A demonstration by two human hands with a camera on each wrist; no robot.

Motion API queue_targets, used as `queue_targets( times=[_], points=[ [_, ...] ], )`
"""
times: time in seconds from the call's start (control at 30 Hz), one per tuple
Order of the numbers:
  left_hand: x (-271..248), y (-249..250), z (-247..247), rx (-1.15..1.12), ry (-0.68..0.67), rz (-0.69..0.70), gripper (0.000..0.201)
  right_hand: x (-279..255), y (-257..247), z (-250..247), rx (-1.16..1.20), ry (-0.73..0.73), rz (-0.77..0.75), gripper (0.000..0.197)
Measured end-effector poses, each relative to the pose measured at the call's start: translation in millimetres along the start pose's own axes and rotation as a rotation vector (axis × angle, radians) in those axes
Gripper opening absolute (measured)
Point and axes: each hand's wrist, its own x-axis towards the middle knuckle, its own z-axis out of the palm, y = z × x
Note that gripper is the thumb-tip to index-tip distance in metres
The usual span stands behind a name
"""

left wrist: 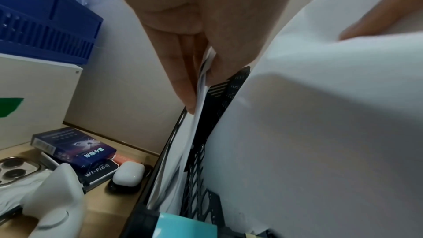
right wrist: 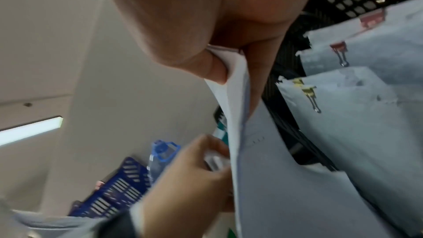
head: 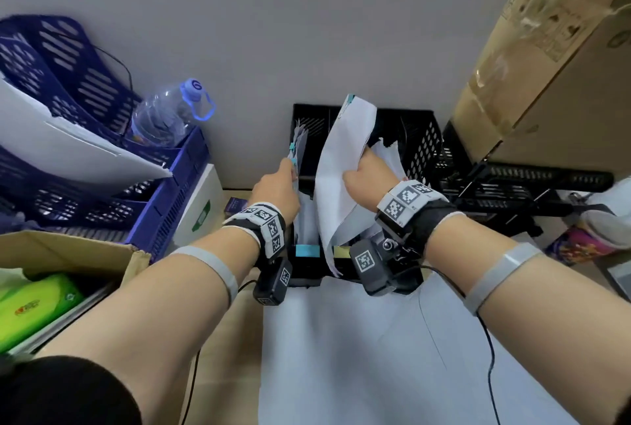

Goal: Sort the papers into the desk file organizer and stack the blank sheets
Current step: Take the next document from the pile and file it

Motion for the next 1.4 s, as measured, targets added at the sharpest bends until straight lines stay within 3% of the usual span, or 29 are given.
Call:
queue_targets(
  times=[0.27,0.5,0.6,0.77,0.87,0.93,1.1,1.23,1.33,1.4],
  points=[
    [0,-1,-10,-0.058,0.021,0.027,0.015,27,-2,32,-0.014,0.204,-0.066,0.043],
    [0,-7,-8,-0.065,0.016,0.030,0.020,31,-13,28,0.078,0.273,-0.197,0.042],
    [0,-7,-7,-0.056,0.011,0.016,0.022,34,-11,27,0.123,0.309,-0.180,0.039],
    [0,-6,-7,-0.052,0.001,0.005,0.023,31,-3,28,0.070,0.211,-0.179,0.042],
    [-1,-7,-5,-0.030,-0.001,0.026,0.034,33,-2,31,-0.088,0.090,-0.181,0.046],
    [-1,-8,-4,-0.015,-0.005,0.063,0.041,34,-3,29,-0.056,0.074,-0.169,0.050],
    [-4,-10,-7,-0.027,-0.014,0.061,0.037,47,-17,2,0.236,0.292,-0.148,0.038],
    [-4,-8,-5,-0.046,-0.003,0.038,0.036,47,-17,-3,0.241,0.381,-0.117,0.035],
    [-4,-7,-2,-0.038,-0.011,0.035,0.038,43,0,18,0.199,0.261,-0.074,0.037],
    [-3,-5,-1,-0.032,-0.019,0.035,0.038,43,15,34,0.072,0.140,-0.007,0.020]
  ],
)
